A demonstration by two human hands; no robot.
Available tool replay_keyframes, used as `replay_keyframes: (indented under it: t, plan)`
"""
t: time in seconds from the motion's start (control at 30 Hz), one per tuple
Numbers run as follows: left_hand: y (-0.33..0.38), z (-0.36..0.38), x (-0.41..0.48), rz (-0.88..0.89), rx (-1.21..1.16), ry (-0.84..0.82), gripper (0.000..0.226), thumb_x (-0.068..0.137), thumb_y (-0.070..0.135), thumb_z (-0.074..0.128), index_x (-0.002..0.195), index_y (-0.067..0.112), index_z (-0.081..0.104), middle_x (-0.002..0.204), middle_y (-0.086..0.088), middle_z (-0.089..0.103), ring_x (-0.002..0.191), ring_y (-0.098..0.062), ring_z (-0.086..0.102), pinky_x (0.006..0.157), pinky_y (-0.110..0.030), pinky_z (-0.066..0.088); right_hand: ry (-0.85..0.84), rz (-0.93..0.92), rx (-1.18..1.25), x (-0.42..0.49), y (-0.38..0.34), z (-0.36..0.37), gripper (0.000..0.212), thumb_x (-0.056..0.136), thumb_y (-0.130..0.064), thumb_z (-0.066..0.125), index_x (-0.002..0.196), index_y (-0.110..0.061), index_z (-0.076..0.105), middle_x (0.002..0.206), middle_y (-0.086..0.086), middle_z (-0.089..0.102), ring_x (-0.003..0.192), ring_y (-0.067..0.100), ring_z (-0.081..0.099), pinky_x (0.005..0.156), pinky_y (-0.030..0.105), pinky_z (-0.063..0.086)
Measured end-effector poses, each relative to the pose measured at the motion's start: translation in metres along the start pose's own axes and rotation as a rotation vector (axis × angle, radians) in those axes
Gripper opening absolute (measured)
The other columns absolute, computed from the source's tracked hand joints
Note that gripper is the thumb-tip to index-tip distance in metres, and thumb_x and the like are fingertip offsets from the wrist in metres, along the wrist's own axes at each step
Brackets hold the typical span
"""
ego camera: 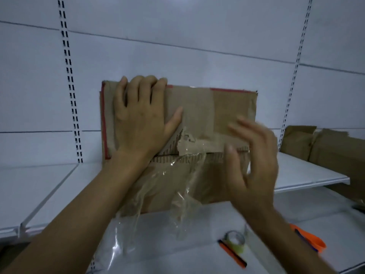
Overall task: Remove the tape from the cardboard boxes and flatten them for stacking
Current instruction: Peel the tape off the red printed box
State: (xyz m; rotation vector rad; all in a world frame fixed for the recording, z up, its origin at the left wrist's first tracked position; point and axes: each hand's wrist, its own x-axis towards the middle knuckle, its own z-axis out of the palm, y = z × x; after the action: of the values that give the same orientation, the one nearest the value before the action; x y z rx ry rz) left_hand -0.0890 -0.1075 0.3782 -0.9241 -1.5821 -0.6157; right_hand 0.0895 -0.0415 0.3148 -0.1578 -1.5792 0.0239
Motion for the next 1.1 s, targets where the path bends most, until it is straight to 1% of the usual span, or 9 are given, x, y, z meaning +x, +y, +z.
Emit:
replay_keyframes:
  t: [0.13, 0.27, 0.37, 0.53, 0.63, 0.7, 0.8, 0.93, 1.1]
  plan:
    - [0.000, 0.000, -0.001, 0.004, -0.015, 0.025, 0.058, 0.092, 0.054, 0.038, 0.128, 0.010, 0.049, 0.126, -0.012, 0.053, 0.121, -0.031, 0.046, 0.112, -0.047, 0.021, -0.171, -0.035, -0.177, 0.117, 0.023, 0.032, 0.041, 0.095, -0.026, 0.049, 0.134, -0.013, 0.050, 0.145, 0.010, 0.039, 0.134, 0.022, 0.035, 0.108, 0.039, 0.033]
    - [-0.001, 0.003, 0.000, 0.009, -0.026, 0.063, 0.057, 0.090, 0.052, 0.042, 0.127, 0.010, 0.051, 0.124, -0.011, 0.054, 0.120, -0.031, 0.047, 0.111, -0.047, 0.021, -0.857, 0.185, -0.260, 0.187, 0.033, 0.075, 0.064, 0.095, -0.058, 0.034, 0.145, -0.018, 0.037, 0.154, 0.005, 0.030, 0.140, 0.021, 0.028, 0.114, 0.037, 0.020]
    - [-0.001, 0.003, 0.001, 0.002, -0.043, 0.083, 0.053, 0.090, 0.049, 0.043, 0.125, 0.010, 0.053, 0.123, -0.011, 0.055, 0.118, -0.031, 0.048, 0.111, -0.046, 0.022, -1.220, 0.475, -0.229, 0.184, 0.030, 0.088, 0.079, 0.085, -0.077, 0.025, 0.136, -0.022, 0.050, 0.140, 0.005, 0.048, 0.118, 0.027, 0.052, 0.103, 0.042, 0.037]
    - [0.004, -0.010, -0.005, 0.013, -0.067, 0.176, 0.049, 0.089, 0.046, 0.050, 0.120, 0.009, 0.059, 0.119, -0.012, 0.060, 0.113, -0.031, 0.052, 0.107, -0.045, 0.026, -1.001, 0.309, -0.257, 0.170, 0.020, 0.069, 0.070, 0.089, -0.072, 0.024, 0.127, -0.025, 0.058, 0.137, 0.004, 0.053, 0.118, 0.025, 0.052, 0.099, 0.041, 0.039]
    - [0.008, -0.023, -0.019, 0.054, -0.068, 0.290, 0.061, 0.085, 0.058, 0.052, 0.118, 0.008, 0.062, 0.119, -0.014, 0.062, 0.114, -0.030, 0.049, 0.106, -0.046, 0.027, -0.855, 0.060, -0.234, 0.151, 0.011, 0.036, 0.065, 0.085, -0.077, 0.022, 0.119, -0.035, 0.058, 0.126, -0.010, 0.059, 0.112, 0.013, 0.054, 0.081, 0.027, 0.037]
    - [0.009, -0.032, -0.028, 0.111, -0.046, 0.348, 0.073, 0.080, 0.068, 0.054, 0.119, 0.007, 0.062, 0.118, -0.016, 0.063, 0.114, -0.030, 0.045, 0.104, -0.048, 0.027, -0.868, -0.132, -0.265, 0.140, 0.005, 0.003, 0.079, 0.072, -0.089, 0.028, 0.134, -0.041, 0.043, 0.139, -0.014, 0.049, 0.117, 0.004, 0.045, 0.087, 0.019, 0.029]
    - [0.010, -0.041, -0.030, 0.191, -0.062, 0.400, 0.080, 0.075, 0.074, 0.057, 0.116, 0.006, 0.065, 0.112, -0.017, 0.065, 0.110, -0.029, 0.045, 0.099, -0.050, 0.032, -0.828, -0.355, -0.495, 0.125, 0.004, -0.030, 0.109, 0.054, -0.094, 0.042, 0.144, -0.034, 0.029, 0.147, -0.007, 0.041, 0.130, 0.013, 0.037, 0.094, 0.032, 0.032]
    - [0.017, -0.044, -0.028, 0.250, -0.124, 0.402, 0.078, 0.075, 0.074, 0.058, 0.115, 0.007, 0.066, 0.110, -0.016, 0.066, 0.109, -0.027, 0.044, 0.098, -0.050, 0.032, -0.736, -0.338, -0.578, 0.109, -0.002, -0.045, 0.102, 0.062, -0.087, 0.047, 0.146, -0.030, 0.030, 0.149, -0.002, 0.041, 0.135, 0.021, 0.039, 0.099, 0.045, 0.039]
    - [0.024, -0.046, -0.027, 0.229, -0.161, 0.485, 0.071, 0.075, 0.070, 0.062, 0.114, 0.011, 0.063, 0.108, -0.017, 0.067, 0.109, -0.028, 0.046, 0.097, -0.050, 0.033, -0.749, -0.373, -0.578, 0.115, -0.007, -0.054, 0.100, 0.068, -0.082, 0.045, 0.149, -0.026, 0.027, 0.152, 0.003, 0.034, 0.140, 0.023, 0.033, 0.106, 0.041, 0.031]
